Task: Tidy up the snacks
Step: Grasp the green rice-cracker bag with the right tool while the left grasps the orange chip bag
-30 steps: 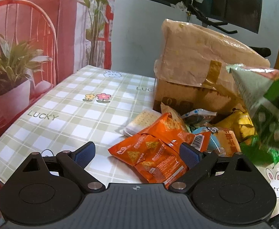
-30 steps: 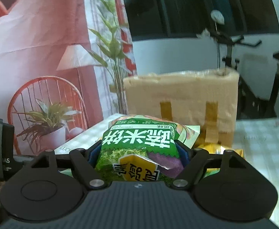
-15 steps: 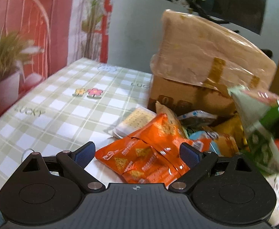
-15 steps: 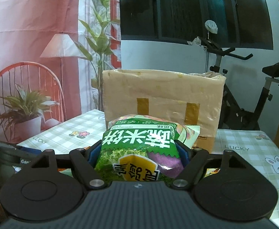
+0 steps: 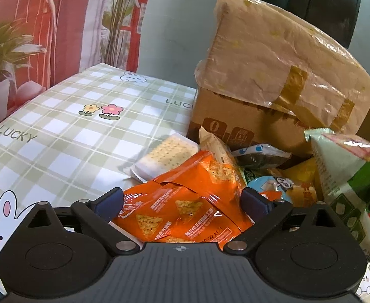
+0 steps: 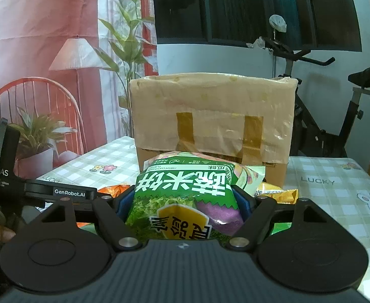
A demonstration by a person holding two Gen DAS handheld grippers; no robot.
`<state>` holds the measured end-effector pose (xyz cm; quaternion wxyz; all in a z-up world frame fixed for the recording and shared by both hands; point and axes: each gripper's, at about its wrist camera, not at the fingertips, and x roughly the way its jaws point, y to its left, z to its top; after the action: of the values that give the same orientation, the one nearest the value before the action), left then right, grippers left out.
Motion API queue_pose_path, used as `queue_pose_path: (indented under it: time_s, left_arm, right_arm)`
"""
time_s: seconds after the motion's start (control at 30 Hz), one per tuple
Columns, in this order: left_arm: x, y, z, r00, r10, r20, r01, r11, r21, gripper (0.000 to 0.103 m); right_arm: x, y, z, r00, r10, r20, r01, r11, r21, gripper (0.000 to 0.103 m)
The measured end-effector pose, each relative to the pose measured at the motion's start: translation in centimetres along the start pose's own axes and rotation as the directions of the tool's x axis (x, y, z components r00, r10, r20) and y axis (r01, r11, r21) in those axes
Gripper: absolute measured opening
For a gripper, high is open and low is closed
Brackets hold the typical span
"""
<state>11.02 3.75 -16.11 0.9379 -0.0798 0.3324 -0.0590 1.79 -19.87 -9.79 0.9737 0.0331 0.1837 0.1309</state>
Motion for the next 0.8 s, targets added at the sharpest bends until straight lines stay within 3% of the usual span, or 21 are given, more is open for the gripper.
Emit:
queue_pose_path:
  time_s: [0.33, 0.37, 0.4, 0.47, 0.57, 0.8]
  left_arm:
    - [0.4, 0.3, -0.2, 1.0, 0.005, -0.024, -0.004, 1.0, 0.008, 0.103]
    - [0.1, 0.3, -0.2, 1.0, -0.002, -0.021, 0.002, 1.0, 0.02, 0.095]
    - [-0.3, 0.2, -0.3, 1.0, -0.018, -0.005, 0.018, 0.999, 0.04, 0.078]
    - [-1.4, -0.4, -0.2, 0.999, -0.032, 0.025, 0.029, 0.995, 0.098, 0.062]
    - [-2.3, -0.6, -0.3, 0.999, -0.041, 0.028, 0.037, 0.992, 0.124, 0.057]
    - [-3.7, 0.5, 0.2, 0.995, -0.076, 0.058, 0.072, 0.995, 0.068, 0.055]
  right_arm:
    - [0.3, 0.0, 0.0, 1.0, 0.013, -0.007, -0.013, 1.0, 0.001, 0.078]
    - [0.3, 0.0, -0.1, 1.0, 0.013, -0.006, -0.013, 1.0, 0.002, 0.078]
    - [0.3, -0.1, -0.1, 1.0, 0.012, -0.006, -0.012, 1.0, 0.004, 0.078]
    - [0.2, -0.2, -0.1, 1.0, 0.013, -0.005, -0.013, 1.0, 0.008, 0.078]
    - [0.1, -0.2, -0.1, 1.0, 0.012, -0.002, -0.012, 1.0, 0.008, 0.078]
    - [-0.4, -0.2, -0.1, 1.0, 0.012, 0.011, -0.012, 1.0, 0.014, 0.078]
